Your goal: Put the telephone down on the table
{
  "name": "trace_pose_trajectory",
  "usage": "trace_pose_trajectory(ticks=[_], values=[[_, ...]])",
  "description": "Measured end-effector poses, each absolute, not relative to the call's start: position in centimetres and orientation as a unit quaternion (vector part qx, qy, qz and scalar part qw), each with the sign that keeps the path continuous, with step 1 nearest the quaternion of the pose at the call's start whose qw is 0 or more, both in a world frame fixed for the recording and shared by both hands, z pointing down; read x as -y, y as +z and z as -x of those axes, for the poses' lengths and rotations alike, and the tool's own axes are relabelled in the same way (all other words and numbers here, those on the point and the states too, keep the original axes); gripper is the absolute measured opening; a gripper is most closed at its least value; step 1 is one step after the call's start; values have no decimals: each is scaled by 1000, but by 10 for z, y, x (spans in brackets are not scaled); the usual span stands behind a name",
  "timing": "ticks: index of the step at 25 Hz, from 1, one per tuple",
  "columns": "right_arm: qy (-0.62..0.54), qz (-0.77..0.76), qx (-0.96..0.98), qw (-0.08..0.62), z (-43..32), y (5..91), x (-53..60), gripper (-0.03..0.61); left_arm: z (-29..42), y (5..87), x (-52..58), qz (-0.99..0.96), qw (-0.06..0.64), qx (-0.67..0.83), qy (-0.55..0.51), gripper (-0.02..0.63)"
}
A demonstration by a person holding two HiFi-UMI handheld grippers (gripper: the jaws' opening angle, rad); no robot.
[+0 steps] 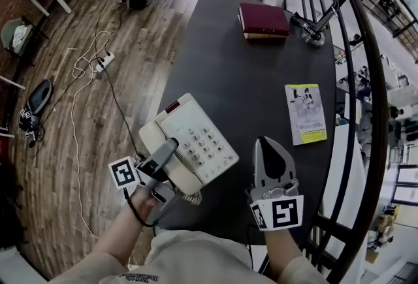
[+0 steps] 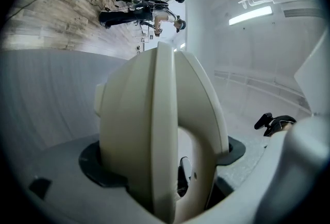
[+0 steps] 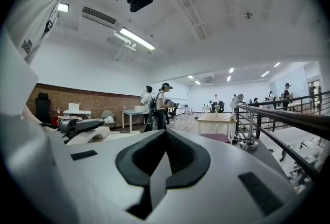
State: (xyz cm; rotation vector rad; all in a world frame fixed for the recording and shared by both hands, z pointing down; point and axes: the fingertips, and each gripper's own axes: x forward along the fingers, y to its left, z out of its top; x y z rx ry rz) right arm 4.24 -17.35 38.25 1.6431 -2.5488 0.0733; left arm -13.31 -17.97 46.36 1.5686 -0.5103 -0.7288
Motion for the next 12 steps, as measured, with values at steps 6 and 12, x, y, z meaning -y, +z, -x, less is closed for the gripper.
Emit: trace_pose_trajectory(ticks=[6,12], values=[[-8,-560,827,44,-55,379,240,2,121,461,256,-711,588,228,-310,480],[0,-572,820,36,-72,386,302,2,96,466,335,-736,556,229,-311,480]])
